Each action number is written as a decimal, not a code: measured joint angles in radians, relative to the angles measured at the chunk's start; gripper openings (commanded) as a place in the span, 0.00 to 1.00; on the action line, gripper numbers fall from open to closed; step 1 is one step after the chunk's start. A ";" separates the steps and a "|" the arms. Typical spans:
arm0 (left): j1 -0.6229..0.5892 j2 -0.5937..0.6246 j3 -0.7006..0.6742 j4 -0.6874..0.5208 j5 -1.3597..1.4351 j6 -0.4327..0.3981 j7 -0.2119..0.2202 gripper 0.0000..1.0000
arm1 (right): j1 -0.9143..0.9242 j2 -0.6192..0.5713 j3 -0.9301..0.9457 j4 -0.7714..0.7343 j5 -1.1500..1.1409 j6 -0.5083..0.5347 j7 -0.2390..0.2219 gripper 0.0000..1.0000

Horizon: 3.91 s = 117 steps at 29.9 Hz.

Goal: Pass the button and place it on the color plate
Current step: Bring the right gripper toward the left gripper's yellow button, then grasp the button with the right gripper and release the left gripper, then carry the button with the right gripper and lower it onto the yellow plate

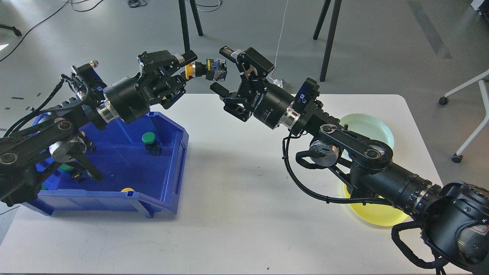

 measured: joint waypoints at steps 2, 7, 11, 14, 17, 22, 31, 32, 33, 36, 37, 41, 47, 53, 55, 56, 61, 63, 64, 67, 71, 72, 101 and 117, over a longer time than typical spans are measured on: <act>0.000 0.000 0.000 0.000 0.000 0.000 0.000 0.13 | 0.002 0.000 0.000 -0.001 0.000 0.000 0.003 0.94; -0.001 0.000 0.000 0.000 0.000 0.000 0.000 0.13 | 0.003 0.000 0.003 -0.003 0.000 0.000 0.006 0.88; -0.001 0.000 0.000 0.000 0.000 0.000 0.000 0.13 | 0.003 0.000 0.008 -0.003 0.001 -0.002 0.006 0.84; -0.001 0.000 0.000 0.000 0.000 0.000 0.000 0.13 | 0.003 0.000 0.008 -0.003 0.001 -0.002 0.006 0.76; -0.001 0.000 0.000 0.000 0.000 0.000 0.000 0.13 | 0.001 0.000 0.008 -0.003 0.002 -0.002 0.006 0.60; 0.001 0.000 0.000 0.001 0.000 0.000 0.000 0.14 | -0.002 0.000 0.001 -0.002 0.001 -0.002 0.007 0.41; 0.001 0.000 -0.001 0.001 0.000 0.000 -0.001 0.14 | -0.004 0.000 -0.002 0.000 -0.001 -0.008 0.008 0.08; 0.001 0.000 -0.001 0.001 0.000 0.000 -0.001 0.14 | -0.004 0.000 -0.001 0.000 -0.001 -0.009 0.008 0.07; 0.001 0.000 0.000 0.001 0.001 0.000 -0.001 0.14 | -0.004 0.000 -0.001 0.000 -0.002 -0.010 0.009 0.06; 0.001 0.000 0.000 0.001 0.001 0.000 -0.001 0.19 | -0.004 0.000 0.000 0.000 -0.006 -0.012 0.009 0.03; 0.001 0.000 0.000 0.001 0.001 0.000 -0.001 0.26 | -0.004 0.000 0.000 0.000 -0.007 -0.013 0.009 0.02; 0.002 0.000 0.000 0.001 0.001 0.000 -0.001 0.92 | -0.005 0.000 0.000 -0.002 -0.008 -0.013 0.010 0.01; 0.004 -0.003 -0.003 0.001 -0.004 0.000 0.003 0.97 | -0.004 0.000 0.005 -0.001 -0.007 -0.024 0.013 0.01; 0.004 -0.003 -0.005 0.000 -0.006 0.000 0.000 0.97 | -0.027 0.000 0.025 0.017 -0.005 -0.047 0.010 0.01; 0.004 -0.003 -0.005 0.000 -0.006 0.000 0.000 0.97 | -0.054 -0.027 0.039 0.046 -0.005 -0.063 0.010 0.01; 0.004 -0.003 -0.005 0.000 -0.006 0.000 0.000 0.97 | -0.070 -0.051 0.044 0.061 -0.005 -0.073 0.010 0.01; 0.005 -0.003 -0.005 0.001 -0.006 0.000 0.000 0.97 | -0.206 -0.317 0.049 0.214 -0.004 -0.209 0.009 0.01; 0.008 -0.003 -0.005 0.002 -0.007 0.000 -0.001 0.97 | -0.279 -0.452 0.045 0.311 -0.004 -0.282 0.009 0.01; 0.009 -0.003 -0.005 0.004 -0.008 0.000 -0.001 0.97 | -0.324 -0.527 0.043 0.367 -0.004 -0.322 0.009 0.01; 0.010 -0.005 -0.005 0.010 -0.010 0.000 0.000 0.97 | -0.459 -0.722 0.042 0.509 -0.005 -0.421 0.009 0.01; 0.010 -0.012 -0.005 0.012 -0.010 0.000 0.000 0.97 | -0.653 -0.899 0.041 0.633 -0.035 -0.530 0.009 0.01; 0.010 -0.012 -0.005 0.012 -0.010 0.000 0.000 0.97 | -0.690 -0.920 0.041 0.643 -0.047 -0.550 0.009 0.01; 0.012 -0.014 -0.004 0.012 -0.011 0.000 0.000 0.97 | -0.859 -0.826 -0.001 0.500 -0.076 -0.617 0.010 0.46; 0.012 -0.015 -0.005 0.012 -0.011 0.000 0.000 0.97 | -0.864 -0.818 0.008 0.508 -0.045 -0.618 0.010 0.61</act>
